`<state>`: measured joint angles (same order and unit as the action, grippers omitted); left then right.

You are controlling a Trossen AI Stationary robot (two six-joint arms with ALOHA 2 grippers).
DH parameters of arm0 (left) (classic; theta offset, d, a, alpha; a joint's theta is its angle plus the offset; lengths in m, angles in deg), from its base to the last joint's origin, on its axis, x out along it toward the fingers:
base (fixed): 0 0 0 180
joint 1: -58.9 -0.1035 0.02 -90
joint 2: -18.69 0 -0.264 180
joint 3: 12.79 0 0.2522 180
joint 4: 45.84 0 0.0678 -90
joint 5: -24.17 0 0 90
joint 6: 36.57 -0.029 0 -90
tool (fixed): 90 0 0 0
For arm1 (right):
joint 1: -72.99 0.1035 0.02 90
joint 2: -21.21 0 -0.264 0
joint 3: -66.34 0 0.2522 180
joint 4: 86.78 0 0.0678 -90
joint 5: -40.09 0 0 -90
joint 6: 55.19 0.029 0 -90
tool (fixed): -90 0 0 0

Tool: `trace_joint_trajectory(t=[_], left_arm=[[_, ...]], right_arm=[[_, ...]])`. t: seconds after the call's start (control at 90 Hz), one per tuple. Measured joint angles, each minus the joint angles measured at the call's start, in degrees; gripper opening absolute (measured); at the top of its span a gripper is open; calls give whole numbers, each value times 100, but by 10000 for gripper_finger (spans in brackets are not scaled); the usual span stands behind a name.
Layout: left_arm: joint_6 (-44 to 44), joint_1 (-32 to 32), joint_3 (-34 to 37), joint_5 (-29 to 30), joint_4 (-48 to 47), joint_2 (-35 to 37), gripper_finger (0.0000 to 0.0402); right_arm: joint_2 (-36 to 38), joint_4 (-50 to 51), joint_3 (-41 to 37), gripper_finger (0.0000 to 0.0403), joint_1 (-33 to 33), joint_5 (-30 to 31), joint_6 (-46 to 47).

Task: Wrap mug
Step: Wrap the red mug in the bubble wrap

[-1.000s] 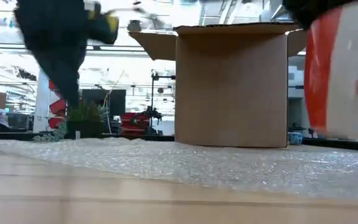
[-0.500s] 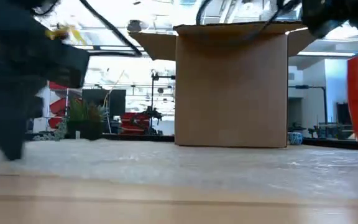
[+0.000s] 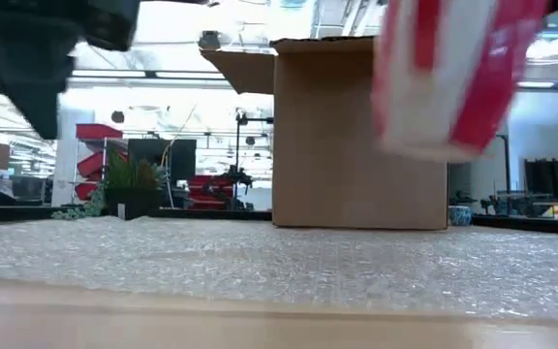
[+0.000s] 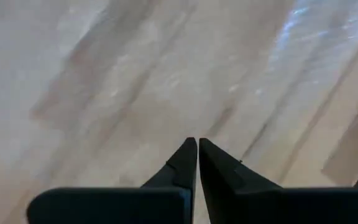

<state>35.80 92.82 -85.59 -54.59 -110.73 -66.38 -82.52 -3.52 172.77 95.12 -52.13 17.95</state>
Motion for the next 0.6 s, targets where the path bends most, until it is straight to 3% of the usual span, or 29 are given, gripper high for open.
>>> trace_joint_trajectory(t=[0.089,0.267,0.6], left_arm=[[420,250,48,-49,-459,-5,0],[1291,798,446,-245,-237,-5,0],[3054,1428,1456,56,1292,-2,0]], right_arm=[[-472,42,364,0,-203,-2,-438],[-976,91,677,0,-505,-61,-1051],[-985,20,692,3,-695,-319,-1221]])
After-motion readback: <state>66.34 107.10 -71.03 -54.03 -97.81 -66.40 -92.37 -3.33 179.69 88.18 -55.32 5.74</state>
